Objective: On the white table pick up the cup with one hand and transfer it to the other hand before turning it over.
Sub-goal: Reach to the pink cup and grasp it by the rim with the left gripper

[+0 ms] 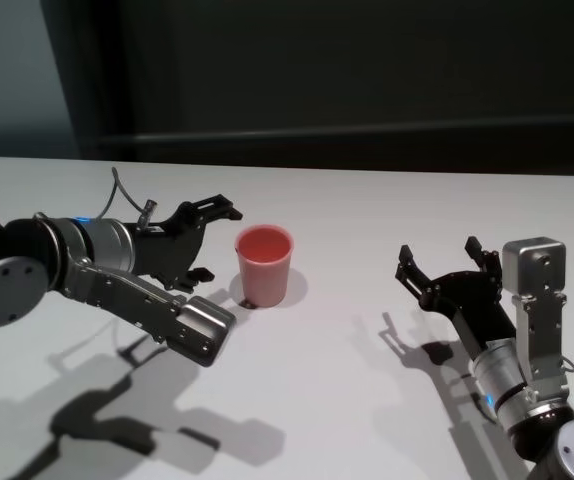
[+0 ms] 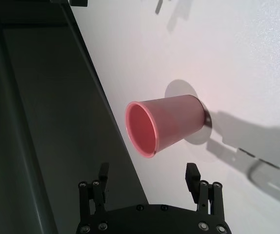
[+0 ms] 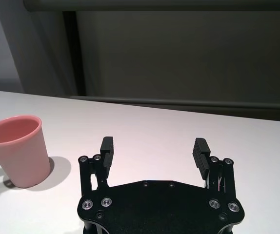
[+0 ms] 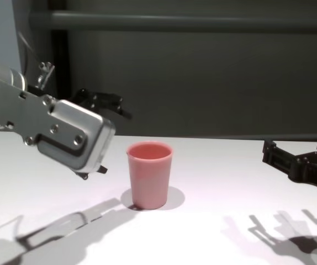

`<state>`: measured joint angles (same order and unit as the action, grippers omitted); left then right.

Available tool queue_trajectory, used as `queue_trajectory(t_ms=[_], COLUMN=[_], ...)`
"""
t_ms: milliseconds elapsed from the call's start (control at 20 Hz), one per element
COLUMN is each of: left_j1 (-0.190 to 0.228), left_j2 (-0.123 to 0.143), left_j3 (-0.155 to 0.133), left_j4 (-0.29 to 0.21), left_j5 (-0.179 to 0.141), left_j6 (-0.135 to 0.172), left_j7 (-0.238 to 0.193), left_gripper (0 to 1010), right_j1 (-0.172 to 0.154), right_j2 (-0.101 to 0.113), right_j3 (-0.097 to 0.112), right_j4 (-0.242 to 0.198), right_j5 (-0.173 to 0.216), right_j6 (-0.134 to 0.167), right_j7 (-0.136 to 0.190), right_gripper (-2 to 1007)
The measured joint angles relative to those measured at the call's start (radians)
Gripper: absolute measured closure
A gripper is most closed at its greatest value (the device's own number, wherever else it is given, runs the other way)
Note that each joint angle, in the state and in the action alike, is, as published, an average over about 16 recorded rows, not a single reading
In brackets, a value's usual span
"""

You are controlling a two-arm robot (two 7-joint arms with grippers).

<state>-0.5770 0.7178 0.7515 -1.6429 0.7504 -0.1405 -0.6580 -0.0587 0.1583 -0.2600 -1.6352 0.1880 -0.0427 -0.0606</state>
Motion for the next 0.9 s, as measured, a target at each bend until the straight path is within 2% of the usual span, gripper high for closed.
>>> queue_trajectory(t_ms=[450,650,900], left_j1=[-0.077,-0.107,-0.136], left_j2=[-0.026,-0.044,-0.068], left_j3=[0.081,0.109,0.137], left_j4=[0.057,0.076,0.097], left_j5=[0.089,0.103,0.101], left_j6=[-0.040,-0.049,-0.060], left_j7=[-0.033,-0.058,-0.087], left_gripper=[7,7,7], right_j1=[0.000,0.000,0.000], right_j2=[0.000,0.000,0.000], right_j3=[0.000,0.000,0.000], right_j4=[0.000,0.000,0.000], right_j5=[0.000,0.000,0.000], right_j6=[0.000,0.000,0.000], right_j7=[0.000,0.000,0.000], right_gripper=[3,3,3])
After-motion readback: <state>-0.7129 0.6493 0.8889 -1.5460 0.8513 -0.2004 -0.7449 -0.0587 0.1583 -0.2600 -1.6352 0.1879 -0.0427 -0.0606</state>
